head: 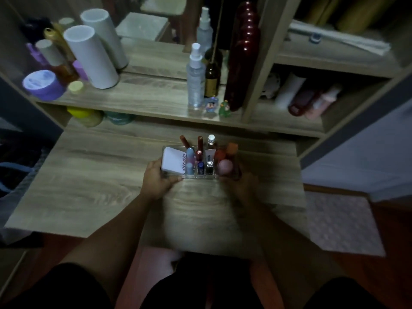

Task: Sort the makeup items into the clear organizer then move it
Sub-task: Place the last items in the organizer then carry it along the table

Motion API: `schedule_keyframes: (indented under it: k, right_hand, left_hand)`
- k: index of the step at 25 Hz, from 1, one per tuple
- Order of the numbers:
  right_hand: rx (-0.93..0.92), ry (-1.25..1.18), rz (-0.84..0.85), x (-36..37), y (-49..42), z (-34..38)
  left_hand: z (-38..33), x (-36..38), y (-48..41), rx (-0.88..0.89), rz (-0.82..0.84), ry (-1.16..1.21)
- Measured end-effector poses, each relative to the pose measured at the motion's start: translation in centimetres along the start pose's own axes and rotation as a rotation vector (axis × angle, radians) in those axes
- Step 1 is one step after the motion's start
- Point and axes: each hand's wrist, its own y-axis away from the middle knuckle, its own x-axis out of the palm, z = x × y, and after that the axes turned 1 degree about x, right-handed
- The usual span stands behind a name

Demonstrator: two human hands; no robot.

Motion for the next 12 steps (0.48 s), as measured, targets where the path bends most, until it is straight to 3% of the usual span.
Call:
schedule_keyframes:
  k: [4, 12]
  right_hand:
    - [0.034, 0.052, -0.076, -2.8, -0.1, -1.8]
    - [-0.059, -0.011, -0.050, -6.3, 0.4, -3.4]
  left_hand:
    - [-2.3, 2.7, -0.5, 0.039, 0.046, 0.014]
    - [-4.9, 5.7, -1.1, 0.131, 0.075, -0.035]
